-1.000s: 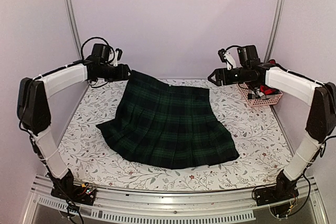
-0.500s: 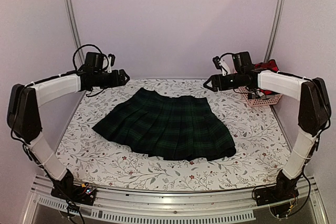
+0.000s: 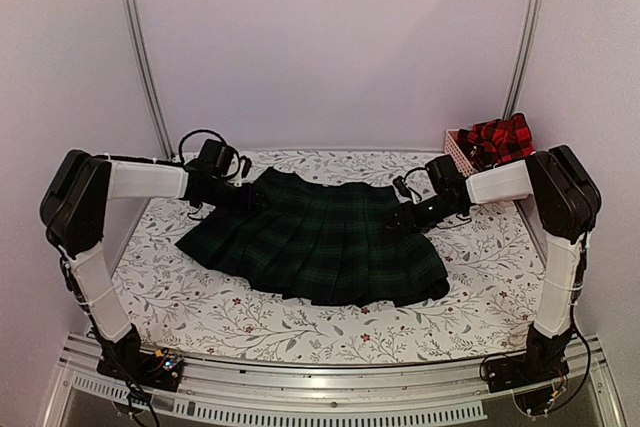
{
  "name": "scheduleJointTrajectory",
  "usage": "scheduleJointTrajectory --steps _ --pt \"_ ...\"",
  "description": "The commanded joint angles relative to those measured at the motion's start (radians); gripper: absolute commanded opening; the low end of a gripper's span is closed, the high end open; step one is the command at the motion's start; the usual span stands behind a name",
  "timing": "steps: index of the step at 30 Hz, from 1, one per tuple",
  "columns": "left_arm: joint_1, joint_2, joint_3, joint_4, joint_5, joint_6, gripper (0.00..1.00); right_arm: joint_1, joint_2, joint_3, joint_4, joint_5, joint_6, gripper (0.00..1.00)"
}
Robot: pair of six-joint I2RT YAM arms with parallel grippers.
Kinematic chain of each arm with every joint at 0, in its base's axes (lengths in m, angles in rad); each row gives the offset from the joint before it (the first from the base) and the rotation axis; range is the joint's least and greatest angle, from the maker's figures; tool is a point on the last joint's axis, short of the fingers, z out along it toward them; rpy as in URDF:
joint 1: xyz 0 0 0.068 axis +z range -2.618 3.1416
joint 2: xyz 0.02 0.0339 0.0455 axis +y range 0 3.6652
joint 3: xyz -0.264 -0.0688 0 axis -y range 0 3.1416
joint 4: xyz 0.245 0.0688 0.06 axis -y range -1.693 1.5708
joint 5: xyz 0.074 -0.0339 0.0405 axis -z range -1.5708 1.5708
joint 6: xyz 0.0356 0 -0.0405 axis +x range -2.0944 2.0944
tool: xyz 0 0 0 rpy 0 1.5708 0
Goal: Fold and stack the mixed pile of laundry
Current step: Rotate the flattened skirt at the center of the board.
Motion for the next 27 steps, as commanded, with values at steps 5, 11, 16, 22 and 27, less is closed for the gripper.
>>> scheduleJointTrajectory --steps 5,11,16,22,27 --pt "0.004 0.302 0.286 -0.099 -0.053 0.063 0.54 0.06 -0.034 -0.204 0.092 -0.057 0.088 0.61" --pt "0.008 0.585 0.644 -0.199 -0.029 0.144 0.41 0.243 -0.153 -0.392 0.304 -0.12 0.282 0.61" --pt "-0.015 0.821 1.098 -0.284 0.123 0.238 0.46 0.429 -0.185 -0.363 0.537 -0.218 0.478 0.63" --pt "-0.054 0.702 1.136 -0.269 0.086 0.279 0.72 0.325 -0.294 -0.271 0.475 -0.171 0.419 0.65" --pt "-0.051 0.349 0.655 -0.137 -0.077 0.176 0.74 0.213 -0.256 -0.152 0.293 -0.094 0.274 0.64"
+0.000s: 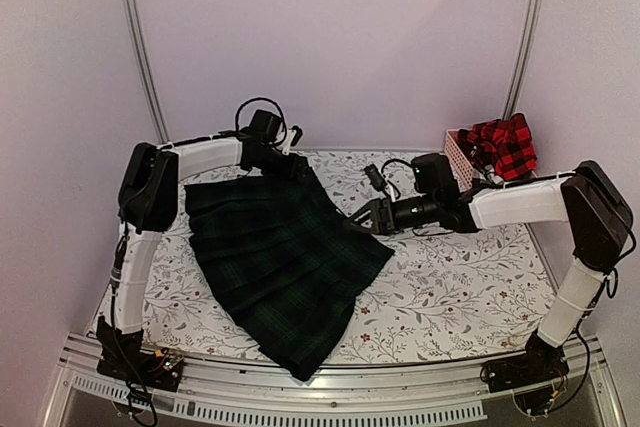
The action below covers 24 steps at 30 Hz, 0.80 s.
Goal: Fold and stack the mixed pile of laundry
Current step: Rotate the flattened skirt at the center of the board.
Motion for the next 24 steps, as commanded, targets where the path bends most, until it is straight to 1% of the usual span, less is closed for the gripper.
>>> scheduleJointTrajectory --steps 1,4,6,9,12,14,16,18,22,24 --pt "0.001 -0.33 -0.34 0.099 -0.138 -0.085 0.74 -0.064 0.047 0.143 -0.167 0.079 -0.151 0.63" --pt "0.001 -0.477 -0.547 0.113 -0.206 -0.148 0.72 -0.064 0.17 0.236 -0.2 0.047 -0.206 0.6" --pt "0.001 -0.531 -0.656 0.116 -0.218 -0.175 0.71 -0.064 0.237 0.277 -0.202 0.044 -0.215 0.58" --pt "0.004 -0.564 -0.784 0.13 -0.22 -0.2 0.67 -0.065 0.313 0.323 -0.222 0.07 -0.242 0.55" --pt "0.007 -0.532 -0.834 0.15 -0.207 -0.204 0.6 -0.065 0.364 0.326 -0.266 0.091 -0.265 0.54" --pt "0.007 -0.492 -0.833 0.156 -0.193 -0.199 0.5 -0.065 0.386 0.315 -0.299 0.116 -0.28 0.53" --pt "0.008 -0.441 -0.813 0.172 -0.178 -0.187 0.42 -0.065 0.39 0.262 -0.301 0.138 -0.281 0.52" --pt "0.006 -0.372 -0.756 0.168 -0.133 -0.172 0.34 -0.064 0.381 0.181 -0.271 0.143 -0.264 0.51" --pt "-0.002 -0.215 -0.576 0.146 -0.051 -0.151 0.23 -0.058 0.337 -0.012 -0.16 0.09 -0.189 0.49" --pt "-0.015 -0.11 -0.434 0.121 -0.023 -0.127 0.21 -0.042 0.308 -0.109 -0.096 0.082 -0.148 0.49"
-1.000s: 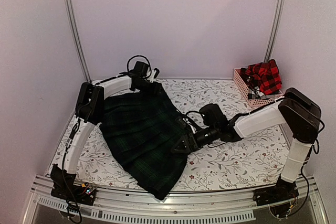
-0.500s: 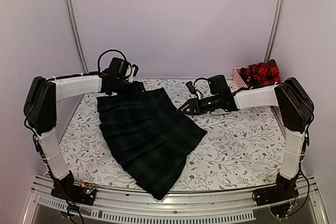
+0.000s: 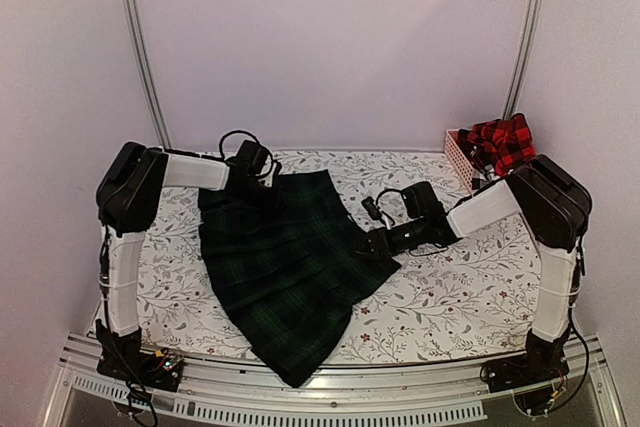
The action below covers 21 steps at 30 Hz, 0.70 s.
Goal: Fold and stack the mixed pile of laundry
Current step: Rotate the flattened skirt at the center of the board.
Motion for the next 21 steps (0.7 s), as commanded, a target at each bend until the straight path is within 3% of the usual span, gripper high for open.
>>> scheduleJointTrajectory --steps 1,4,7,9,11,12,14,18,21 --pt "-0.021 0.209 0.238 -0.049 0.098 0.052 0.21 0.039 -0.023 -0.245 0.012 0.0 0.127 0.49" --pt "-0.031 0.342 0.447 -0.096 0.146 0.085 0.21 0.105 -0.076 -0.337 0.12 -0.031 0.217 0.51" --pt "-0.025 0.444 0.67 -0.144 0.165 0.126 0.3 0.164 -0.16 -0.348 0.192 -0.062 0.271 0.52" --pt "-0.021 0.492 0.831 -0.227 0.15 0.153 0.53 0.175 -0.219 -0.309 0.144 -0.055 0.254 0.53" --pt "-0.022 0.476 0.915 -0.276 0.135 0.175 0.64 0.175 -0.281 -0.251 0.034 0.032 0.185 0.53" --pt "-0.024 0.432 0.891 -0.27 0.127 0.178 0.67 0.175 -0.299 -0.228 -0.014 0.073 0.141 0.53" --pt "-0.03 0.297 0.691 -0.212 0.104 0.167 0.74 0.176 -0.338 -0.21 -0.052 0.112 0.062 0.56" --pt "-0.032 -0.074 0.163 0.04 0.106 0.08 0.97 0.217 -0.417 -0.221 -0.101 0.247 -0.119 0.59" --pt "-0.034 -0.342 -0.134 0.159 0.099 0.003 1.0 0.248 -0.436 -0.206 -0.199 0.337 -0.283 0.61"
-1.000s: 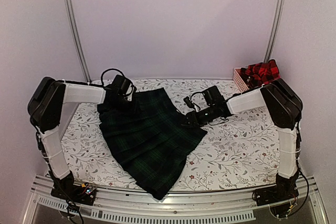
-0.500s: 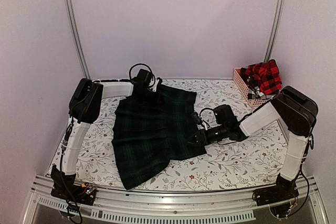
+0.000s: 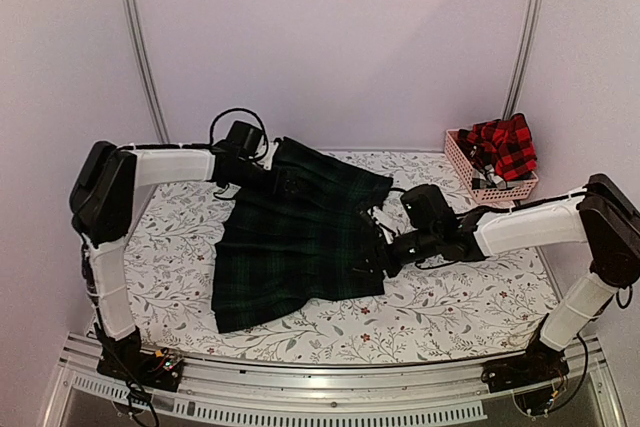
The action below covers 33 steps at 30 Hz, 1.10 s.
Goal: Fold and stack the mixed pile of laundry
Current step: Rotate the flattened skirt at the center of the board, then rotate the flattened skirt from the center of the board.
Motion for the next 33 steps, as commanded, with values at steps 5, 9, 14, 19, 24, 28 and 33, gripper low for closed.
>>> scheduleJointTrajectory --steps 5,9,14,19,24,28,33 --pt "-0.01 -0.563 -0.537 0.223 -0.036 -0.173 1.0 0.122 -0.028 0.027 -0.223 0.289 -0.44 0.64" --pt "-0.05 -0.746 -0.681 0.19 -0.09 -0.232 1.0 0.166 0.012 0.024 -0.229 0.361 -0.53 0.65" --pt "-0.225 -0.891 -0.792 0.059 -0.23 -0.27 1.0 0.184 0.075 0.029 -0.231 0.435 -0.605 0.65" --pt "-0.393 -0.95 -0.869 -0.051 -0.327 -0.386 1.0 0.184 0.124 0.032 -0.233 0.465 -0.659 0.65" --pt "-0.513 -1.062 -0.963 -0.016 -0.393 -0.587 1.0 0.184 0.205 0.056 -0.262 0.495 -0.667 0.44" --pt "-0.637 -1.102 -0.953 -0.102 -0.525 -0.722 1.0 0.194 0.236 0.082 -0.286 0.492 -0.653 0.12" --pt "-0.74 -1.071 -0.899 -0.196 -0.576 -0.88 1.0 0.251 0.238 0.133 -0.301 0.407 -0.584 0.0"
